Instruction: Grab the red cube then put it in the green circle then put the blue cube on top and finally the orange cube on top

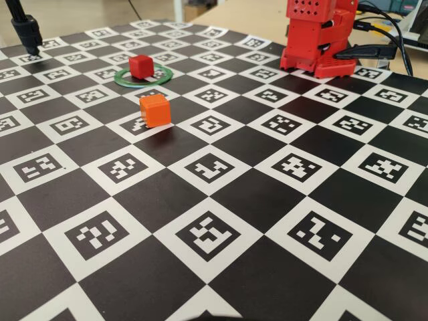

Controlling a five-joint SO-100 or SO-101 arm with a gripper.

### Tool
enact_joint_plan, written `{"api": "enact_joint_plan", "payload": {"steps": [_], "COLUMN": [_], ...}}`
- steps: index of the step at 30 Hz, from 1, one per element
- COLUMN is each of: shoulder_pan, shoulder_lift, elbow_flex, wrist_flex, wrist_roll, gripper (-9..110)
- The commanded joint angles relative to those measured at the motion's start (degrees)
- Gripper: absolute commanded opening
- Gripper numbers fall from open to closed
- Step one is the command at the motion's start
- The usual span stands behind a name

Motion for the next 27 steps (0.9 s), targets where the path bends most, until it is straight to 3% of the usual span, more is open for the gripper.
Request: {"api": "enact_joint_plan", "payload": {"steps": [1, 10, 14, 27], "shoulder_pan": [7.65, 19.78, 23.91, 35.68], "shoulder_lift": [5.54, 10.81, 10.99, -0.53], "elbow_flex": [0.18, 10.46, 12.22, -1.58], "wrist_flex": [4.83, -3.96, -6.59, -0.79], "wrist_roll": [-6.94, -18.72, -29.00, -39.73], "gripper": [2, 2, 1, 1]}}
